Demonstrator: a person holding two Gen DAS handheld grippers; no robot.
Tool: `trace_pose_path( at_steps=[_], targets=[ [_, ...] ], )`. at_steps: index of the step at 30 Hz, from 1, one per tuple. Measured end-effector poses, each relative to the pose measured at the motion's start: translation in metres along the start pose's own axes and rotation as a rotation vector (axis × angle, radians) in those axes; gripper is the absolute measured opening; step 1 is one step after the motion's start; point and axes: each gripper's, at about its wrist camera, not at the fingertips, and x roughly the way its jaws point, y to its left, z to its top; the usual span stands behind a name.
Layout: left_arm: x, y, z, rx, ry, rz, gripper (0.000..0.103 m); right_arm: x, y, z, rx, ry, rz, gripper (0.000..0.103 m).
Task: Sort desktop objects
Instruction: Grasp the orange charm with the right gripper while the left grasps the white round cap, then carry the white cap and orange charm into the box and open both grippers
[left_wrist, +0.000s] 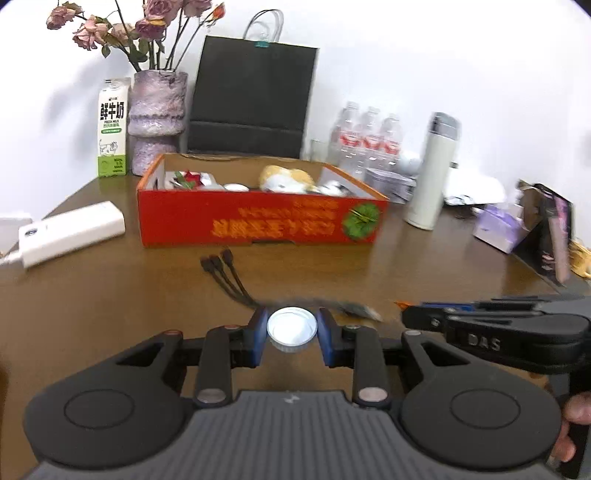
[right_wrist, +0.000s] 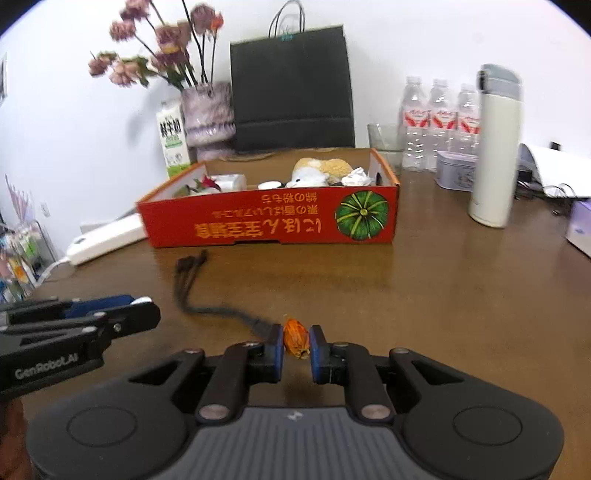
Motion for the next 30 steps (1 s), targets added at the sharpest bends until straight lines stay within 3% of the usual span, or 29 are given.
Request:
trace_pose_path(
  at_steps=[7,12,16,23,27,30],
  targets=[
    [-0.049,-0.022,-0.030,-0.004,0.021,-0.038,0.029,-0.054,0.020,-0.031,-0.035,-0.057,0.012,0.013],
    [-0.066,-0.012,-0.002,-0.021,-0.059,-0.019,0.029,-0.075,0.015,-0.022,-0.027,-0.111,0.004,0.013],
    [-0.064,-0.004,0.033,0.008,-0.123,-0.023,0.029,-0.082,0.003,0.008,-0.005,-0.182,0.016,0.013],
    [0.010,0.009,0.136,0.113,-0.176,-0.011,0.030,-0.025,-0.008,0.102,-0.001,-0.253,0.054,0.013],
    [0.083,0.026,0.179,0.082,-0.111,0.032,0.030,0.039,-0.014,0.158,0.038,-0.185,0.078,0.013],
    [0.140,0.042,0.201,0.071,-0.041,0.069,0.030,0.099,-0.022,0.185,0.080,-0.084,0.072,0.013]
  ],
)
